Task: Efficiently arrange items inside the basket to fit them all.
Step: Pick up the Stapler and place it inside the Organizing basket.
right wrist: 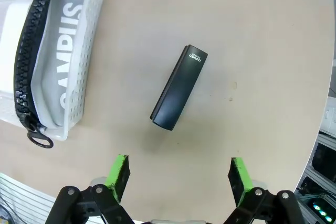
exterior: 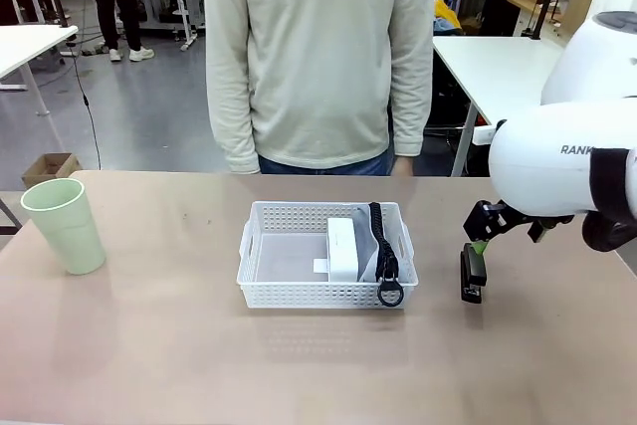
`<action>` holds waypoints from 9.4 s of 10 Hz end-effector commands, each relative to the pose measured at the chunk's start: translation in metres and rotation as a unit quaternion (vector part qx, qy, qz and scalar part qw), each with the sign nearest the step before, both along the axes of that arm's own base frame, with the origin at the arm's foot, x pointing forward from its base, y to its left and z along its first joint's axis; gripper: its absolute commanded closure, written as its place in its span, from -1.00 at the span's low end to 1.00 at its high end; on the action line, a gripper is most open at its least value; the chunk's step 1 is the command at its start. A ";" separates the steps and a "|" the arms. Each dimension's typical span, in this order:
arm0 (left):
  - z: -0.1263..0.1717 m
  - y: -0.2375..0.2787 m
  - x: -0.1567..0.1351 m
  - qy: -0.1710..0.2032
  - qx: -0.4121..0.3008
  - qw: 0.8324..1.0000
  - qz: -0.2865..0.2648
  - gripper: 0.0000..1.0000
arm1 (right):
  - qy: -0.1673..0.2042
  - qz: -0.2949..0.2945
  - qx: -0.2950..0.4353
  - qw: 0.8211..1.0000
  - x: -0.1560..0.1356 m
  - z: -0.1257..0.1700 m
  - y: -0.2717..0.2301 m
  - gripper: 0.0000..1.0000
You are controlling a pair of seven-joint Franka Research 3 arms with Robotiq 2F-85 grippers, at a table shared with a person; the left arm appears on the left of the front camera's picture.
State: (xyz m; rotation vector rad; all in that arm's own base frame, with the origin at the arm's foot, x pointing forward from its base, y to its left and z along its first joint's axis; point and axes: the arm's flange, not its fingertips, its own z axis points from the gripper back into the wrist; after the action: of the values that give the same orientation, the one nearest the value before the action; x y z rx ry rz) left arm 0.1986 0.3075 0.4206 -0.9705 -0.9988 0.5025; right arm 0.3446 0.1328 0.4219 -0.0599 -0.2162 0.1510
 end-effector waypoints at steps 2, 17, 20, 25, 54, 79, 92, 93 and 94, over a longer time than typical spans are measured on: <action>-0.001 -0.002 0.001 -0.020 0.004 1.000 0.003 -1.00 | 0.000 0.000 0.000 1.000 0.000 0.000 0.000 -1.00; -0.001 -0.002 0.001 -0.020 0.004 1.000 0.003 -1.00 | 0.004 -0.272 0.079 0.959 0.055 -0.069 0.003 -1.00; -0.001 -0.002 0.001 -0.020 0.004 1.000 0.003 -1.00 | 0.023 -0.284 0.044 0.958 0.070 -0.110 0.011 -1.00; -0.001 -0.002 0.001 -0.020 0.004 1.000 0.003 -1.00 | 0.018 -0.283 0.025 0.959 0.071 -0.128 0.006 -1.00; -0.001 -0.002 0.001 -0.020 0.004 1.000 0.003 -1.00 | 0.048 -0.062 0.073 0.994 -0.015 0.066 -0.011 0.27; -0.001 -0.002 0.001 -0.020 0.004 1.000 0.003 -1.00 | 0.060 0.293 0.055 0.953 0.065 -0.087 0.296 0.27; -0.001 -0.002 0.001 -0.020 0.004 1.000 0.003 -1.00 | 0.011 0.277 0.067 0.958 0.060 -0.078 0.281 -1.00; -0.001 -0.002 0.001 -0.020 0.004 1.000 0.003 -1.00 | 0.000 0.285 0.081 0.955 0.054 -0.065 0.257 -1.00; -0.001 -0.002 0.001 -0.020 0.004 1.000 0.003 -1.00 | 0.004 0.280 0.110 0.954 0.044 -0.048 0.224 -1.00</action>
State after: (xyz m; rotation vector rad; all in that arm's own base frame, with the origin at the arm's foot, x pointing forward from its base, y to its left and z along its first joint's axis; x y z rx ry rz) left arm 0.1987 0.3087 0.4221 -0.9682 -1.0011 0.5014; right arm 0.4088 0.4024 0.3563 0.1635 -0.2092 0.6848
